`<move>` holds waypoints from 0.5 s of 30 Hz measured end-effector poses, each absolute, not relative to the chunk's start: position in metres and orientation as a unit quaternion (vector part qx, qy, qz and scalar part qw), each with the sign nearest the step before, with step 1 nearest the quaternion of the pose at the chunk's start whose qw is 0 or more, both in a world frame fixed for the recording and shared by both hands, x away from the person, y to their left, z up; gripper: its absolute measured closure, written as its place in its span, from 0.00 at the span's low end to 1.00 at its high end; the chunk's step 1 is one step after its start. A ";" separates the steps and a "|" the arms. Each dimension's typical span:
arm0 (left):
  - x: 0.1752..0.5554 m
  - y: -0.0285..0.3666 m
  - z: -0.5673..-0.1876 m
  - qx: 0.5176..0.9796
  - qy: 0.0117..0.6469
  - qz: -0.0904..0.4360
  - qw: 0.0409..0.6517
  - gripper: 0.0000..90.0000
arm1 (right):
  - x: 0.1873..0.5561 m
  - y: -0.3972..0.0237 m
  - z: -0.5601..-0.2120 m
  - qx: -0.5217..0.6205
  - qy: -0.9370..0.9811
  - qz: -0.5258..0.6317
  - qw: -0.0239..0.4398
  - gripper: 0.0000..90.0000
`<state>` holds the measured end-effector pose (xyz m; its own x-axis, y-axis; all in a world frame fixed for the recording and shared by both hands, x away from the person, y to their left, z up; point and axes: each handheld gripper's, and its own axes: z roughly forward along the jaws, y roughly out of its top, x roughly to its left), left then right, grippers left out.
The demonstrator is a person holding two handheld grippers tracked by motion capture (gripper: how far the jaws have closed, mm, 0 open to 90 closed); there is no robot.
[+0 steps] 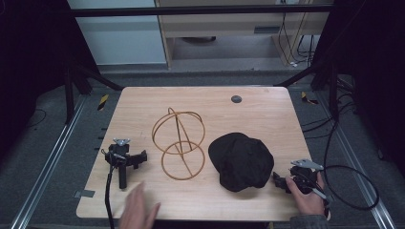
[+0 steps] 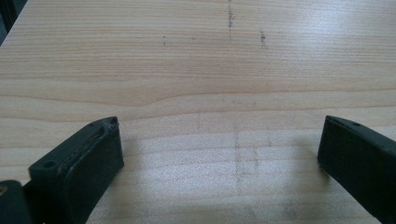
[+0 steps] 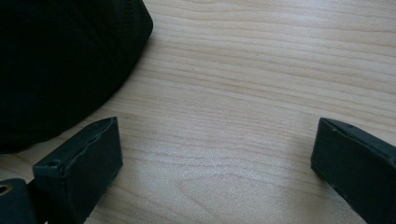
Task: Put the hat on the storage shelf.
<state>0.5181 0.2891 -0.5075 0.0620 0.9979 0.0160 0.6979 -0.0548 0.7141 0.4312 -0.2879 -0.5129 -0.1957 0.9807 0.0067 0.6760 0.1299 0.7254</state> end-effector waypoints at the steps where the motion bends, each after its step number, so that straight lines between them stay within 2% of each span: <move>1: 0.518 0.289 -0.507 0.674 0.629 0.271 0.277 0.00 | 0.431 -0.288 -0.512 0.586 0.708 0.306 0.248 0.05; 4: 0.518 0.289 -0.507 0.674 0.629 0.271 0.277 0.00 | 0.431 -0.284 -0.507 0.588 0.712 0.302 0.236 0.09; 7: 0.518 0.289 -0.507 0.674 0.629 0.271 0.277 0.00 | 0.420 -0.274 -0.498 0.569 0.724 0.300 0.248 0.09; 13: 0.518 0.289 -0.507 0.674 0.629 0.270 0.277 0.00 | 0.402 -0.269 -0.489 0.553 0.742 0.301 0.228 0.11; 15: 0.518 0.289 -0.507 0.673 0.630 0.271 0.277 0.00 | 0.394 -0.270 -0.476 0.540 0.751 0.312 0.218 0.11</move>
<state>0.5181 0.2888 -0.5075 0.0589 0.9982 0.0149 0.6978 -0.0518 0.7144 0.3936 -0.2695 -0.4762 -0.3216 0.9468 0.0102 0.6754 0.2218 0.7033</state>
